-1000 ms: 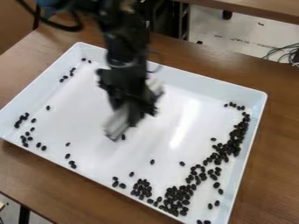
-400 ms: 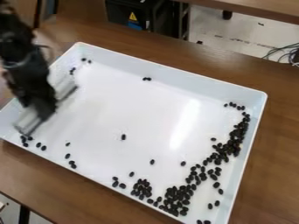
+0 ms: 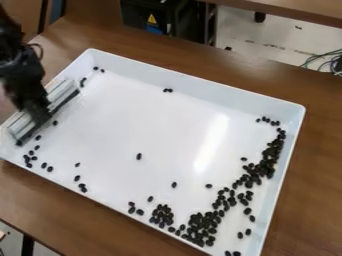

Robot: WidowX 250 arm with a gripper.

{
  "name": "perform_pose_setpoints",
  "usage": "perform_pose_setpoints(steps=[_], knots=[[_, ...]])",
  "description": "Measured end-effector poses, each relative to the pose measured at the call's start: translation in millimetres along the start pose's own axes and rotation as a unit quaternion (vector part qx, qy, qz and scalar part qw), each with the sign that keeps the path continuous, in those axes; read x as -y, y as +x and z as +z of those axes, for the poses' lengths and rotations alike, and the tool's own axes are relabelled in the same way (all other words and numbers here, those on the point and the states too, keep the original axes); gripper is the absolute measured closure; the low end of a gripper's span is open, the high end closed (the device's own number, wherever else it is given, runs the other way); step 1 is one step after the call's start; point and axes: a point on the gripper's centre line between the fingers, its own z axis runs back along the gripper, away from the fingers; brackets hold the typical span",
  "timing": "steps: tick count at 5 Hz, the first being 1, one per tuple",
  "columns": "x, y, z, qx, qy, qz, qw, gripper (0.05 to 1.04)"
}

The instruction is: Sweep into pile

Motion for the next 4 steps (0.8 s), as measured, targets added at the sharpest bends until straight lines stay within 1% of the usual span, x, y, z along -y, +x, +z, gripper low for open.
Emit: perform_pose_setpoints(steps=[1,2,3,4], knots=[[1,-1,-7,-0.008,-0.005,-0.003,1.0000,0.724],[10,-11,-12,-0.014,0.003,-0.010,0.9998,0.724],[26,-31,-6,-0.019,0.024,0.010,0.9995,0.724],[38,-44,-4,0.002,0.026,0.023,0.9994,0.725]])
